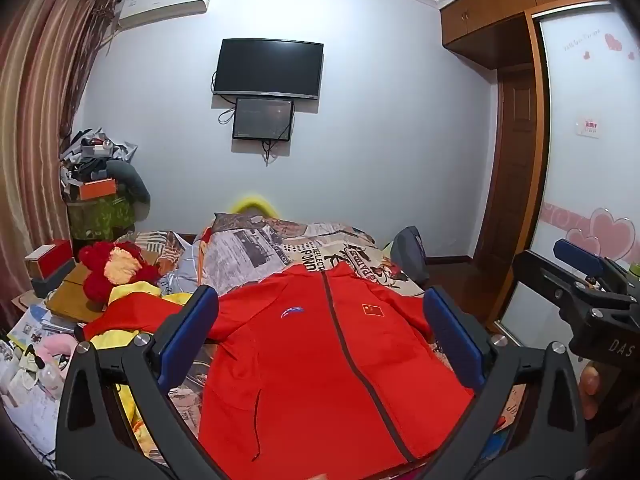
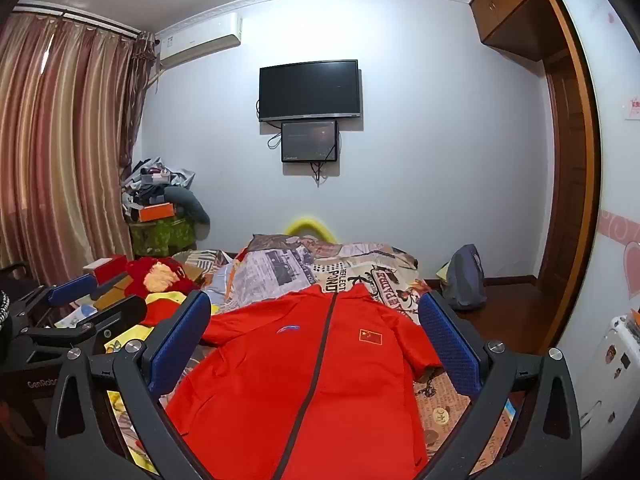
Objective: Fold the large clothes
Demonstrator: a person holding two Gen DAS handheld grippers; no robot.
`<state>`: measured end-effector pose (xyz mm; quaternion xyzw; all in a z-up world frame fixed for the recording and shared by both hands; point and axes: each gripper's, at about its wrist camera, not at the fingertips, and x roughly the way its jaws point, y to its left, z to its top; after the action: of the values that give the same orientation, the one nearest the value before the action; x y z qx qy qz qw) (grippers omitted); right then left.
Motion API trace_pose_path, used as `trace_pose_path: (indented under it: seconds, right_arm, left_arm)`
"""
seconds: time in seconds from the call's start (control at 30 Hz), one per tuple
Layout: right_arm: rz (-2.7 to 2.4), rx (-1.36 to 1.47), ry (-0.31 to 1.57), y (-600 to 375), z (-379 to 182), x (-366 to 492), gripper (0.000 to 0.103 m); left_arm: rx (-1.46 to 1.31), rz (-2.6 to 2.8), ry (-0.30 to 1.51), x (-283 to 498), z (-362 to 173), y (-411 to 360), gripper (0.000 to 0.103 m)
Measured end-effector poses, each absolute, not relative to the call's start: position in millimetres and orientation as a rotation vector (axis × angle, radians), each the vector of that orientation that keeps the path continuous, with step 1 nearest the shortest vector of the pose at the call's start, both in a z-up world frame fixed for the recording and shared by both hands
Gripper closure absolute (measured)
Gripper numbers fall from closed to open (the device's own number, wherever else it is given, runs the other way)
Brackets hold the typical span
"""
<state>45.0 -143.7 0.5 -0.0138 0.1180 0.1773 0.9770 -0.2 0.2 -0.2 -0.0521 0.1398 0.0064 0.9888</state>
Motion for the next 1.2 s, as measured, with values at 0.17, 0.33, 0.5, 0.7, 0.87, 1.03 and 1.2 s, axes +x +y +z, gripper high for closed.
trace_pose_path:
  seconds: [0.17,0.33,0.5,0.7,0.87,1.03,1.2]
  right_arm:
    - [0.356,-0.028,0.24,-143.4,0.3,45.2,0.0]
    - [0.357,-0.028,0.242,-143.2,0.2,45.3,0.0]
    - [0.356,-0.03,0.243,-142.9,0.2,44.8,0.0]
    - [0.356,-0.029,0.245,-142.6,1.3,44.5,0.0]
    - [0.355,-0.031,0.245,-143.6,-7.4,47.8,0.0]
    - [0.355,-0.03,0.247,-142.3,-4.5,46.4,0.0]
    - [0.355,-0.031,0.248,-142.7,-5.1,46.5,0.0]
  left_arm:
    - [-0.099,0.013,0.279,-0.2,-0.3,-0.1,0.0]
    - [-0.091,0.015,0.278,1.5,-1.4,-1.7,0.0]
    - [-0.09,0.017,0.281,6.5,-3.8,-4.9,0.0]
    - [-0.09,0.018,0.273,-1.1,-5.8,-3.9,0.0]
    - [-0.095,0.018,0.272,0.1,-1.9,0.5,0.0]
    - [-0.091,0.018,0.272,1.3,-1.9,1.6,0.0]
    - [-0.092,0.022,0.272,1.0,-0.5,1.9,0.0]
